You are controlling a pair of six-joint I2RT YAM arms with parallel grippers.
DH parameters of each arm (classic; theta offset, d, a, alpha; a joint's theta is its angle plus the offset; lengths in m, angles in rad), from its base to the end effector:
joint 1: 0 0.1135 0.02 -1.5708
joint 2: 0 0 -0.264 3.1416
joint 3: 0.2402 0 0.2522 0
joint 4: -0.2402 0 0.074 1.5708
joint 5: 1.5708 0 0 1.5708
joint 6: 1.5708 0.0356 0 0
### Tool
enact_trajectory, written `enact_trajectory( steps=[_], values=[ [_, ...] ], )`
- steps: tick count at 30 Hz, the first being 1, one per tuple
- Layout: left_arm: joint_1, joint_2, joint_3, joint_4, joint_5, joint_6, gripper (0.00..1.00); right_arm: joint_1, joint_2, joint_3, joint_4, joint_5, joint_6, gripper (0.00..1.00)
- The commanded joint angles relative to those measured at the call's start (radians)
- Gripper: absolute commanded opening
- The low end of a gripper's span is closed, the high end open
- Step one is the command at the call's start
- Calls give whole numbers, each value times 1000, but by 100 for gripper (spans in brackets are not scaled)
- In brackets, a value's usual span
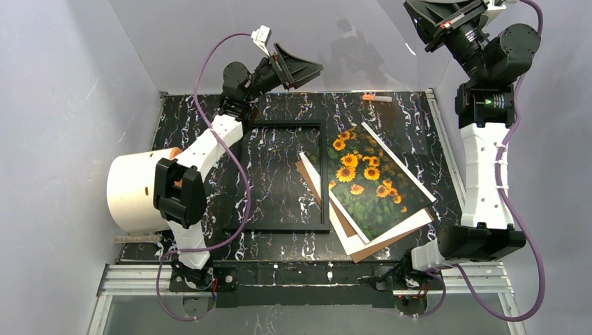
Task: Put the photo into the frame
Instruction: Adjust the photo frame item.
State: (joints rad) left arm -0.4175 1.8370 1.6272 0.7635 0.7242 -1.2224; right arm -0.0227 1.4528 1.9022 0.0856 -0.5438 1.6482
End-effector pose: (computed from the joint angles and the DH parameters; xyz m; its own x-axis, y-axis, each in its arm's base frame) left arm 0.3809 -0.1948 0.4288 -0.6056 -0.5016 -0.6178 0.7313 -0.0447 -0.6805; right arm 0.2737 0.0122 0.5894 -0.4637 0.8639 -0.1965 -0.4753 -0.0554 0.8781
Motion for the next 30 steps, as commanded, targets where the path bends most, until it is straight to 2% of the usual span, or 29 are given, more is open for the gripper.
enact_trajectory(
  steps=[1, 18, 23, 26, 30],
  values=[
    [-10, 7, 53, 142, 55, -18, 99, 10, -12, 67, 75, -8, 49, 1],
    [49, 25, -10, 103, -9, 56, 98, 12, -20, 96, 52, 8, 53, 1],
    [46, 46, 51, 127, 12, 9, 98, 12, -19, 86, 37, 11, 47, 1],
    [46, 53, 76, 178, 38, -81, 98, 12, -21, 65, 33, 13, 44, 1],
    [54, 42, 98, 290, 79, -252, 89, 12, -27, 52, -19, 44, -28, 1]
  ],
)
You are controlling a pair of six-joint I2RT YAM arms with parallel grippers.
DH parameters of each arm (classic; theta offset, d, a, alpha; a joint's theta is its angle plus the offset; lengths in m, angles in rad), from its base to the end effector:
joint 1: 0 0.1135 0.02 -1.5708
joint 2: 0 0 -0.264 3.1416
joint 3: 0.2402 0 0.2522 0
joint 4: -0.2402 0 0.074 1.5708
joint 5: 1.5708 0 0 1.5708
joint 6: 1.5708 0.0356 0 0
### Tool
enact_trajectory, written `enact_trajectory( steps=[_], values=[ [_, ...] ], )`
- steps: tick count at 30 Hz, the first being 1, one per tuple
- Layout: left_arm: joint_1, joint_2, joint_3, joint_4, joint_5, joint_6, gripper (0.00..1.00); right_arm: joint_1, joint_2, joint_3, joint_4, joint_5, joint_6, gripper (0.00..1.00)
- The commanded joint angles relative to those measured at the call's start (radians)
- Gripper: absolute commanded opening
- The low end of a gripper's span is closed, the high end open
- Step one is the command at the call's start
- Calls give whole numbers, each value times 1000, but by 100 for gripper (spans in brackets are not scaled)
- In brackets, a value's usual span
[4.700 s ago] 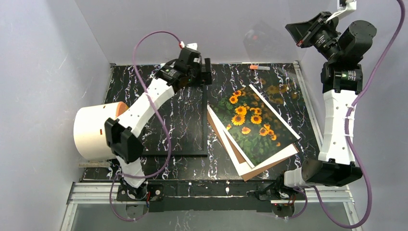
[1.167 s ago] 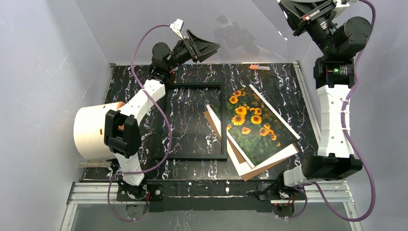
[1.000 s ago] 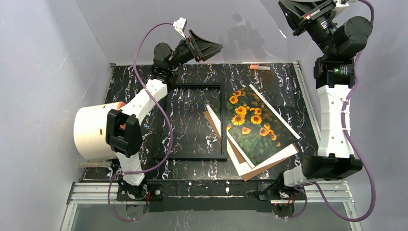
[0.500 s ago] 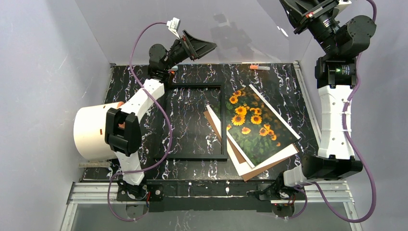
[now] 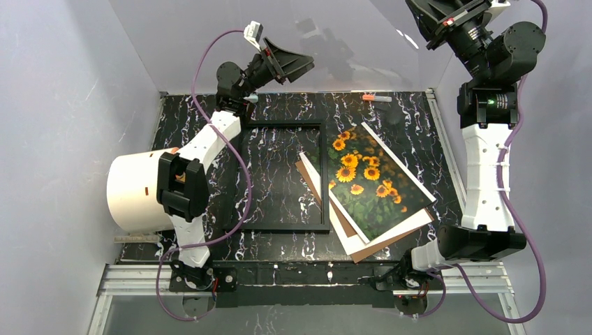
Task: Put the photo into the frame
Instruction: Adjust the photo frame item.
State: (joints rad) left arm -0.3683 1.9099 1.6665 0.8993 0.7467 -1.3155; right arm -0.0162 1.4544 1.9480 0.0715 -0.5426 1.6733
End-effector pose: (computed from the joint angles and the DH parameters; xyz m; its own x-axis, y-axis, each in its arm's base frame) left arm 0.4012 -0.1807 0.4227 -0.5979 -0.5305 -0.6009 0.7441 -0.0885 -0.6622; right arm 0.2651 0.0141 0.6006 -0.4747 0.8597 -0.1886 -0.4894 -0.0797 0.8684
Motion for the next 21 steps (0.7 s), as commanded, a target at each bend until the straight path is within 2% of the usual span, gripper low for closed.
enact_trajectory(
  steps=[1, 5, 9, 11, 17, 21],
  values=[
    [9, -47, 52, 155, 59, -167, 87, 5, -33, 0, -15, 53, -71, 1],
    [57, -109, -31, 156, 47, -191, 71, -4, -34, -23, -32, 73, -124, 1],
    [72, -130, -73, 159, 62, -202, 48, -11, -19, -26, -26, 75, -158, 1],
    [81, -138, -82, 159, 66, -204, 41, -14, -14, -34, -22, 76, -176, 1],
    [100, -150, -82, 178, 90, -236, 39, -24, -8, -73, 41, 49, -194, 1],
    [100, -122, -49, 278, 117, -323, 40, -24, -4, -104, 68, 29, -192, 1]
  ],
)
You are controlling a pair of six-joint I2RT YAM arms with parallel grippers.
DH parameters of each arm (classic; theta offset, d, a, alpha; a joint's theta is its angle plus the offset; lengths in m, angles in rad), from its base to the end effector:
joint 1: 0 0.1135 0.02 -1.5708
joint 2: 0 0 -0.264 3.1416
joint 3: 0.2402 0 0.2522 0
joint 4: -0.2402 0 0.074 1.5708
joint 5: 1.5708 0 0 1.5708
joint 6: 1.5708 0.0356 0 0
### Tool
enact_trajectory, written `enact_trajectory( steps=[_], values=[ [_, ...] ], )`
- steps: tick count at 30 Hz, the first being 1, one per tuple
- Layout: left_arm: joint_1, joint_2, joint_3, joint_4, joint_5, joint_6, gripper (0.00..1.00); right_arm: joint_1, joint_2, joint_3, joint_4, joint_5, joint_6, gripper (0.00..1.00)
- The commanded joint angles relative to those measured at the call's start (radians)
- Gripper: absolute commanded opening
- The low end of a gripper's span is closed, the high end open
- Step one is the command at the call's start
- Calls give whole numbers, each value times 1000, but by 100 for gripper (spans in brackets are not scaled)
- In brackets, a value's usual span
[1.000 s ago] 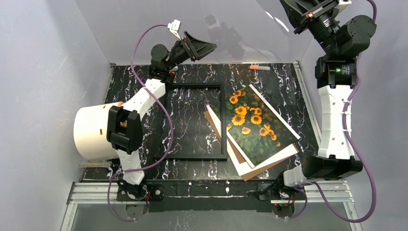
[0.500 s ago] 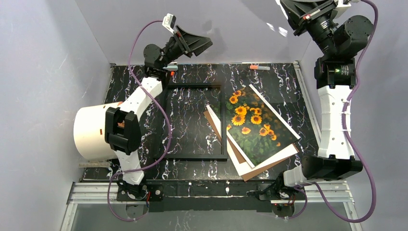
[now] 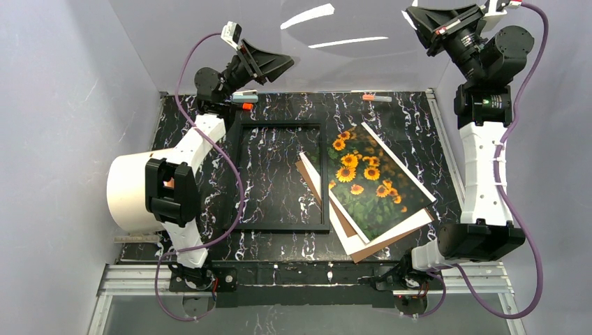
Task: Put the photo into the frame
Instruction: Adjust the photo frame item.
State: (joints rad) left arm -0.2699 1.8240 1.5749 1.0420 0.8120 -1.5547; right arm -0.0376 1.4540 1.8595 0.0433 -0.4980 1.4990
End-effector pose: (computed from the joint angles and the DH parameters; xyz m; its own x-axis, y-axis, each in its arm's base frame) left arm 0.3858 -0.1335 0.4370 -0.6631 -0.5303 -0.5282 0.6974 -0.1814 -0.6934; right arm 0.2860 0.0063 0.5731 -0.3649 0.8906 -0.2713 -0.4609 0.0804 0.8838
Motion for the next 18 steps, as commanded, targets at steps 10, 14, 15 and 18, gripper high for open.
enact_trajectory(
  steps=[10, 14, 15, 18],
  values=[
    [1, -8, 53, 243, 71, -178, 33, -2, 23, -62, 177, -82, 2, 1],
    [2, -7, 53, 243, 71, -175, 11, -2, 32, -68, 208, -114, -9, 1],
    [2, -8, 50, 244, 67, -172, 6, -2, 30, -76, 218, -121, -13, 1],
    [9, -22, 40, 242, 26, -170, 0, -4, 16, -124, 276, -148, -13, 6]
  ],
)
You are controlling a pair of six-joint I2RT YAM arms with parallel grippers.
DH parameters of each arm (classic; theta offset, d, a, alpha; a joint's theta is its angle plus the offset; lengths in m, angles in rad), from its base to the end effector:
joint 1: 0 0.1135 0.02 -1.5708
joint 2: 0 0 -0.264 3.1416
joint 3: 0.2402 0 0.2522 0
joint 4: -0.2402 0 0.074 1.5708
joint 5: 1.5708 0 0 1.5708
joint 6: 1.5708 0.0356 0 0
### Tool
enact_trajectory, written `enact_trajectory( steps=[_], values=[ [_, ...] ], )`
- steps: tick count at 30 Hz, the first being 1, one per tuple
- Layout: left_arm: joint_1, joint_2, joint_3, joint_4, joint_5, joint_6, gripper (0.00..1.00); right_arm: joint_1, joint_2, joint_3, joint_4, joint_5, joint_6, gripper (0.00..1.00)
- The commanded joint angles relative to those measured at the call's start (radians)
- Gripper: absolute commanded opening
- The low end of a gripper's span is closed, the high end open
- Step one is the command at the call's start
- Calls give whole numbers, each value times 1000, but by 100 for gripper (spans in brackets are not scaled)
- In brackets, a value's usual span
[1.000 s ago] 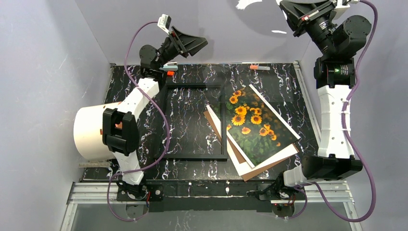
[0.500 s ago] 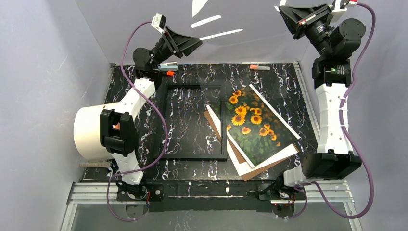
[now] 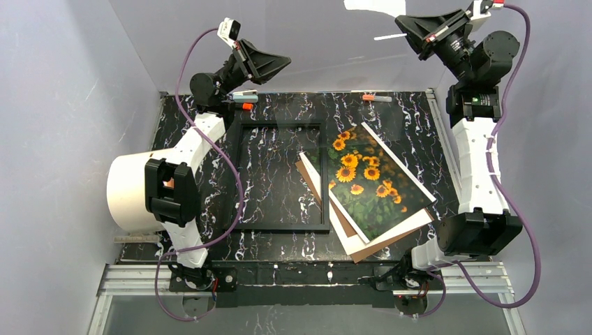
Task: Put the photo into the frame
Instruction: Adjust the photo frame item.
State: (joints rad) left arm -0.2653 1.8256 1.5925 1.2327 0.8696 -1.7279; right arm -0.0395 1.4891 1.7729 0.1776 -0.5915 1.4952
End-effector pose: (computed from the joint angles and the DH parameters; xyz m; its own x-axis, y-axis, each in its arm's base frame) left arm 0.3703 -0.1288 0.4523 -0.6878 -0.4734 -0.5503 0.7130 -0.2983 -0.6345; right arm 0.3101 0.0076 0.5489 -0.4312 0.8454 -0.3152 -0.4788 0.0817 0.8741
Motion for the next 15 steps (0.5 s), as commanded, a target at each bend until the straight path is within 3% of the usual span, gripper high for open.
enact_trajectory(
  steps=[1, 4, 9, 15],
  values=[
    [6, -29, 16, 49, -65, -25, 0, -1, -23, -61, 161, -65, -1, 10],
    [8, -40, 30, 47, -146, -84, 0, -4, -26, -83, 196, -121, 8, 20],
    [8, -75, 59, -40, -204, -57, 0, -4, -44, -136, 285, -201, 0, 55],
    [11, -96, 25, -87, -296, -74, 0, 7, -79, -239, 451, -268, 55, 65]
  ],
)
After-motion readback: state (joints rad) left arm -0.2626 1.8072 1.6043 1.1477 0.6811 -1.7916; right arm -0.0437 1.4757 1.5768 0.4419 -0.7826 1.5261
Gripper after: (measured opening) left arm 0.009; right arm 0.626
